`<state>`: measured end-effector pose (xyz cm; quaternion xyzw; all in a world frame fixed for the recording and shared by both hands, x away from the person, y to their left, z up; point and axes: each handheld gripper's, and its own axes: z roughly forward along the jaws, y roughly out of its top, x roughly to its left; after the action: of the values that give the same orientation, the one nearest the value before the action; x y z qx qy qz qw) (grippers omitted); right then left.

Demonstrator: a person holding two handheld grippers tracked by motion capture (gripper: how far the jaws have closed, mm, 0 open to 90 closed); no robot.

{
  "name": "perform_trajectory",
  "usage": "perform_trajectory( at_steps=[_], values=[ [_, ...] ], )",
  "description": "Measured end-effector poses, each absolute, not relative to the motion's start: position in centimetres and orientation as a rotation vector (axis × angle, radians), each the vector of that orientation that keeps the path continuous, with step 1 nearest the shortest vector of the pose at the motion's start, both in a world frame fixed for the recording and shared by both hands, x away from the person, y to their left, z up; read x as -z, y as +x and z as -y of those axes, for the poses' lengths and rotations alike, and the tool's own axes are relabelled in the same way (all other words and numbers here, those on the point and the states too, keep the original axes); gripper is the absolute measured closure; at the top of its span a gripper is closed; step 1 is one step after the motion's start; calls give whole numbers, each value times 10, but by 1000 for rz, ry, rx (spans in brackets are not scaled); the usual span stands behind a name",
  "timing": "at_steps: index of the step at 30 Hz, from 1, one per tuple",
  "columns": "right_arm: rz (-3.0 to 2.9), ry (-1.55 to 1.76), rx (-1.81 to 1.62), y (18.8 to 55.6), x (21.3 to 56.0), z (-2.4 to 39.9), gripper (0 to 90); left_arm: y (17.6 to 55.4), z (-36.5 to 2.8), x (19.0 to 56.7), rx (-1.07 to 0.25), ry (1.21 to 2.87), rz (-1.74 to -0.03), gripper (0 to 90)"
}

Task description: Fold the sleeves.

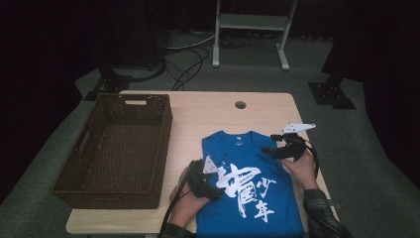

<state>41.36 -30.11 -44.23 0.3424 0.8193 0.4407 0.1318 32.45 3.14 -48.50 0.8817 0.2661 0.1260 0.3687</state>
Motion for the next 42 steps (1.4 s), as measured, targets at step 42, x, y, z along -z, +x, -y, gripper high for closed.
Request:
perform_trajectory(
  at_steps=[42],
  values=[
    [-2431,907,-1277,361,453,316,0,325,-31,485,-322,2264,-683,1]
  ],
)
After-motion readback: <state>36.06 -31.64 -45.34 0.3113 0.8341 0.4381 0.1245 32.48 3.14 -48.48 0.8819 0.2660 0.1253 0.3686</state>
